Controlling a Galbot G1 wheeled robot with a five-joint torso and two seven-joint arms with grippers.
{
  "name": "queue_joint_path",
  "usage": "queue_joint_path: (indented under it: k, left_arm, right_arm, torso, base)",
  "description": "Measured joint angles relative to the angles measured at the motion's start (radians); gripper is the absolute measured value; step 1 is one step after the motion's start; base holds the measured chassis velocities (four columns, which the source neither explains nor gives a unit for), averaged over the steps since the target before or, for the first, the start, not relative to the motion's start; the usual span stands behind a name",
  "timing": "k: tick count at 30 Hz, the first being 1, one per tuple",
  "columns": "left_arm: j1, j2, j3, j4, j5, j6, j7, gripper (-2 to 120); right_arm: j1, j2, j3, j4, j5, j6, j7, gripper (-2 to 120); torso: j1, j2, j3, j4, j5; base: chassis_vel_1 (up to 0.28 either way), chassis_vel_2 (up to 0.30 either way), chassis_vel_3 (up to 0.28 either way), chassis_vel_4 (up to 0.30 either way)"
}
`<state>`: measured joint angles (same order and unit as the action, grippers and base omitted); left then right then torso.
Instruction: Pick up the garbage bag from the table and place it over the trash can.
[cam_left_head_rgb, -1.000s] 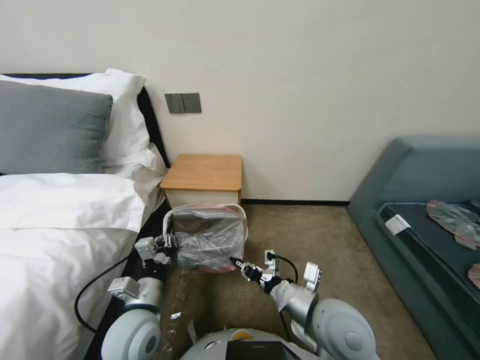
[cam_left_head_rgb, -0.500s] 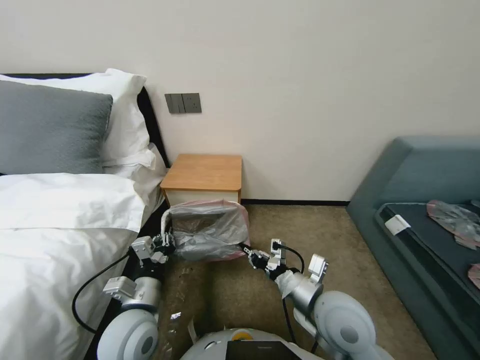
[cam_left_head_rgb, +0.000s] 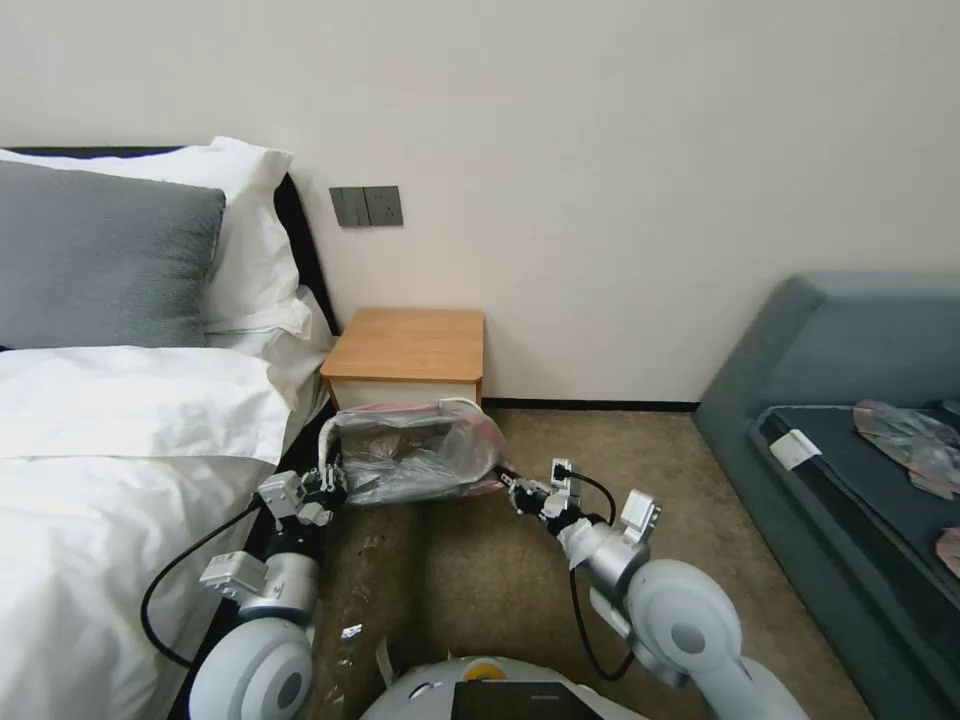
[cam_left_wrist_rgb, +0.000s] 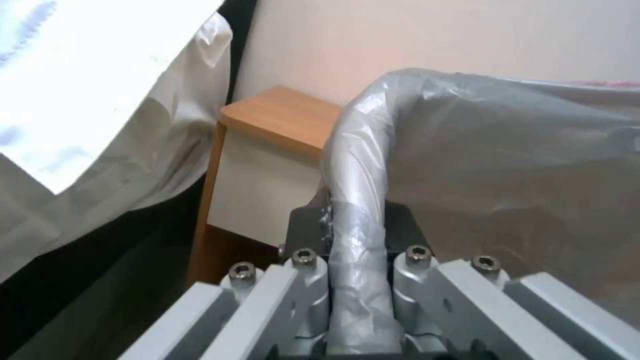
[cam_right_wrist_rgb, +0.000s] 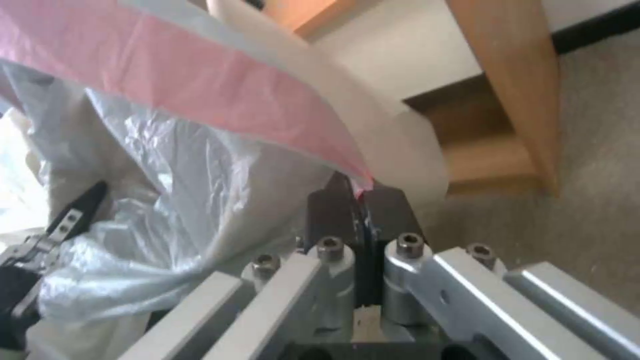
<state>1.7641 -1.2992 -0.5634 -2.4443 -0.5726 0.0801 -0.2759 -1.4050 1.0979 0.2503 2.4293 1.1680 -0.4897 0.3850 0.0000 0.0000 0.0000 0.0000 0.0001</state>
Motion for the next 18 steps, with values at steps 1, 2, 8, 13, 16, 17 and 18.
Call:
queue_joint_path:
  k: [1,2,8,13,16,17,18]
  left_arm:
    - [0.001,0.000,0.000,0.000,0.001,-0.001,0.000,5]
    - [0.001,0.000,0.000,0.000,0.001,-0.001,0.000,5]
    - [-0.003,0.001,-0.012,0.000,0.000,-0.001,-0.006,5]
    - [-0.020,0.001,-0.043,0.003,-0.021,0.024,-0.049,5]
    - [-0.026,0.002,-0.052,0.008,-0.027,0.029,-0.070,5]
    - [-0.025,0.002,-0.053,0.009,-0.028,0.031,-0.078,5]
    - [-0.025,0.000,-0.053,0.010,-0.028,0.033,-0.083,5]
  right_arm:
    - [0.004,-0.001,0.000,-0.002,-0.008,0.002,-0.001,0]
    - [0.004,-0.001,0.000,-0.002,-0.008,0.002,-0.001,0]
    - [-0.033,-0.010,-0.009,0.002,-0.146,-0.002,-0.051,11]
    - [-0.143,-0.011,0.000,0.002,-0.388,0.051,-0.231,30]
    - [-0.195,-0.006,-0.002,0.000,-0.487,0.110,-0.319,40]
    - [-0.215,-0.003,-0.003,0.000,-0.533,0.143,-0.357,43]
    - [-0.227,-0.001,-0.005,0.000,-0.564,0.171,-0.386,48]
  torso:
    - [0.000,0.000,0.000,0.0000,0.0000]
    - [0.000,0.000,0.000,0.0000,0.0000]
    - [0.000,0.000,0.000,0.0001,0.0000]
    - [0.000,0.000,0.000,-0.0001,-0.0001]
    - [0.000,0.000,0.000,-0.0002,-0.0002]
    - [0.000,0.000,0.000,-0.0001,-0.0002]
    - [0.000,0.000,0.000,-0.0002,-0.0002]
  base:
    - [0.000,0.000,0.000,0.000]
    - [0.000,0.000,0.000,0.000]
    - [0.000,0.000,0.000,0.000]
    - [0.000,0.000,0.000,0.000]
    - [0.000,0.000,0.000,0.000]
    - [0.000,0.000,0.000,0.000]
    - [0.000,0.000,0.000,0.000]
